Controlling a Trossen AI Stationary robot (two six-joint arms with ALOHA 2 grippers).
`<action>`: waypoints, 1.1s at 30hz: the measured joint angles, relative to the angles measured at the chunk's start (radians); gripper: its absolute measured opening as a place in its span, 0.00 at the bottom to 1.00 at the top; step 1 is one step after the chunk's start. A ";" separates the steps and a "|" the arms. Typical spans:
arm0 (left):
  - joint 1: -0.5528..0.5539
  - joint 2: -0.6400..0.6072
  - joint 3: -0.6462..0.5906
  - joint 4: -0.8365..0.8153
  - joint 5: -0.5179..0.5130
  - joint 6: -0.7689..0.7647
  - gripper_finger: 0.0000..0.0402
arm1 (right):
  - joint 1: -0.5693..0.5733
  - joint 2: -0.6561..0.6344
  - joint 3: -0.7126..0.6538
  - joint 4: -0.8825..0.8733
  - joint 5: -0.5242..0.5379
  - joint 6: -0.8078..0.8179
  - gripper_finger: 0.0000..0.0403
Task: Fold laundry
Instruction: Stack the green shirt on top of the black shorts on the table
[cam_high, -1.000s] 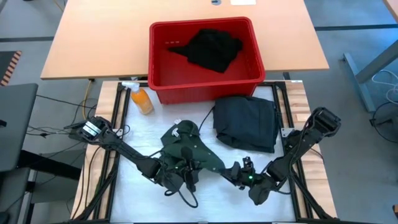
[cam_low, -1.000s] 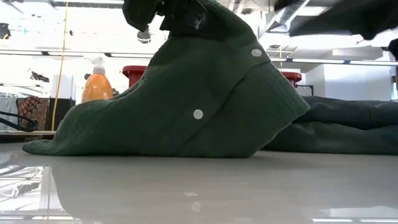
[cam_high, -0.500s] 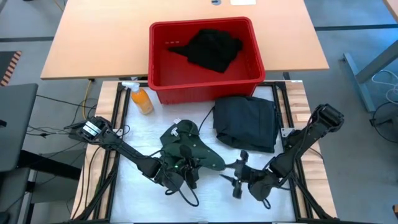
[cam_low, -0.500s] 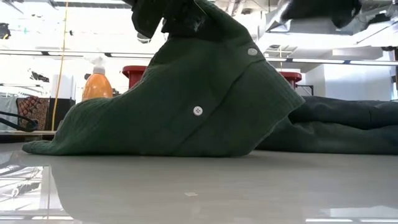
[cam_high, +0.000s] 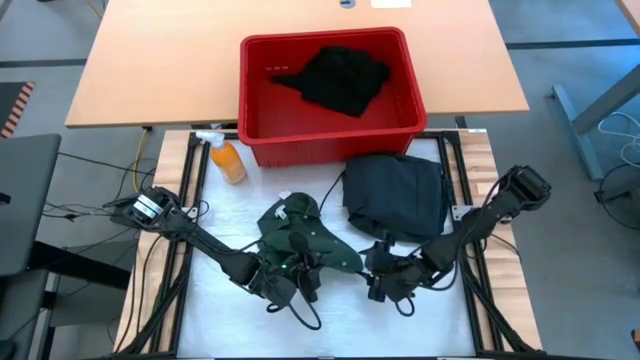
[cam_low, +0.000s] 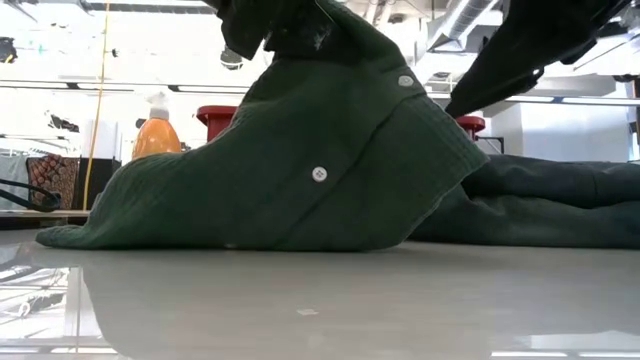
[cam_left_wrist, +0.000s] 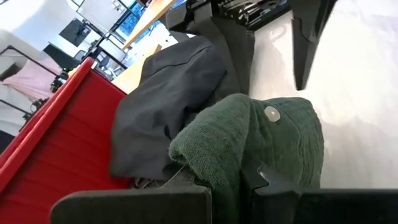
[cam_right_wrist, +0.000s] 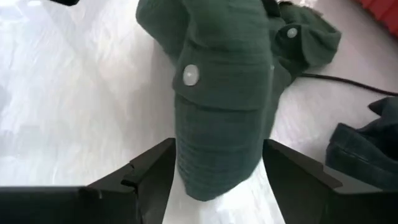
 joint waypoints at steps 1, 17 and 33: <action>0.000 0.000 0.000 0.000 -0.001 0.000 0.00 | -0.007 0.000 0.000 0.001 -0.014 -0.001 0.67; 0.012 0.000 0.000 0.000 -0.001 -0.007 0.00 | -0.096 0.079 0.001 0.057 -0.091 -0.102 0.69; 0.012 0.000 0.000 0.002 -0.001 -0.010 0.06 | -0.102 0.115 0.104 0.010 -0.133 -0.304 0.21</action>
